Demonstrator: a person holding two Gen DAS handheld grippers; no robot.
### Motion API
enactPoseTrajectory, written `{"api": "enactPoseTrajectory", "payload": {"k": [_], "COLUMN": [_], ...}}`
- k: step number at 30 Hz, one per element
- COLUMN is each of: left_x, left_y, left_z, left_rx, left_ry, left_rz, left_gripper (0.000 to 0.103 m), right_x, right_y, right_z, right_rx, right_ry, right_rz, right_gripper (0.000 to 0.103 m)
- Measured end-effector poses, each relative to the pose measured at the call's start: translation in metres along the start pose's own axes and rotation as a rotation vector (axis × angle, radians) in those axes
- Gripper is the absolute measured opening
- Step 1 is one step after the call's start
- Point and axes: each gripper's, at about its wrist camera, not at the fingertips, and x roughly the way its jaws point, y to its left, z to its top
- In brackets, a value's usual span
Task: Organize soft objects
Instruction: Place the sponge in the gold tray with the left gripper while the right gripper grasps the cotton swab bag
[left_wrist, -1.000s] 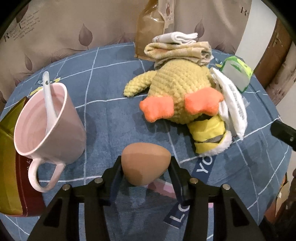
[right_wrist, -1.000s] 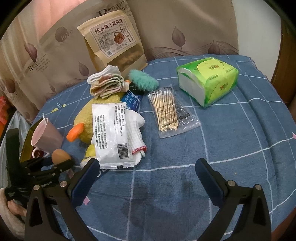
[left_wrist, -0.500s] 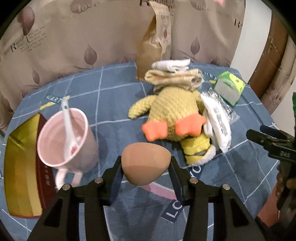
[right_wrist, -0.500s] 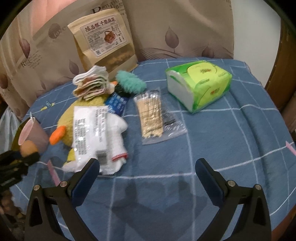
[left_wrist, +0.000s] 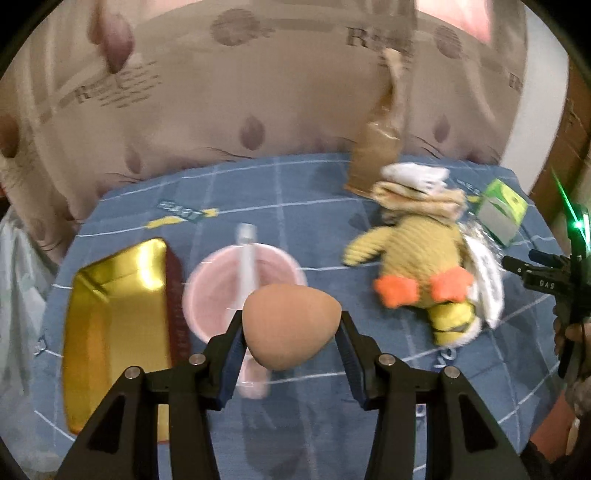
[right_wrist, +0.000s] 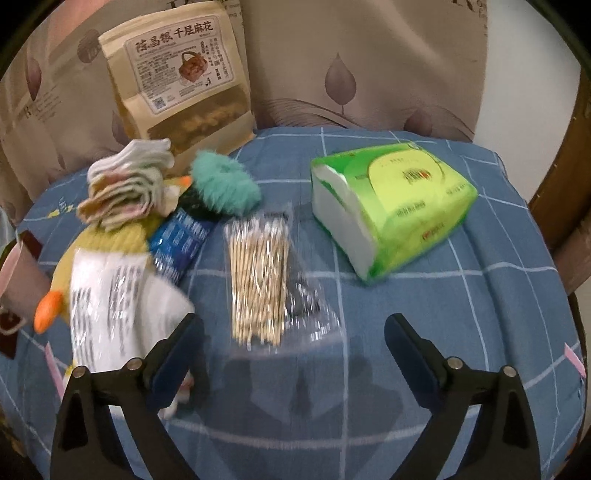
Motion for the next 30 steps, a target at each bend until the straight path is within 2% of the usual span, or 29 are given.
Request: {"api": "enactPoseTrajectory", "payload": {"k": [3,7,15,19,25,30], "left_x": [-0.002,0.001,0.019,0.032,0.059,0.075], "left_y": [0.026,0.060,0.132,0.157,0.187,0.198], "left_z": [0.002,0.000,-0.007,-0.010,-0.011,-0.007], "left_rx": [-0.030,-0.067,-0.147,-0.161,-0.167,-0.153], "left_ry": [0.000,0.014,0.068,0.099,0.152,0.181], "left_rz": [0.047,0.116,0.234,0.262,0.284,0.282], "left_gripper": [0.048,0.048,0.048,0.048,0.048,0.049], "right_x": [0.013,0.029,0.049,0.053,0.054,0.050], "right_y": [0.001,0.003,0.013,0.014,0.010,0.011], "right_z": [0.010,0.019,0.022,0.022,0.020,0.017], "right_rx": [-0.005,-0.009,-0.020,-0.010,0.029,0.047], "right_ry": [0.007,0.026,0.048,0.052,0.044,0.047], "right_rz": [-0.005,0.003,0.010,0.017,0.035,0.036], "right_gripper": [0.092,0.078,0.069,0.063,0.044,0.037]}}
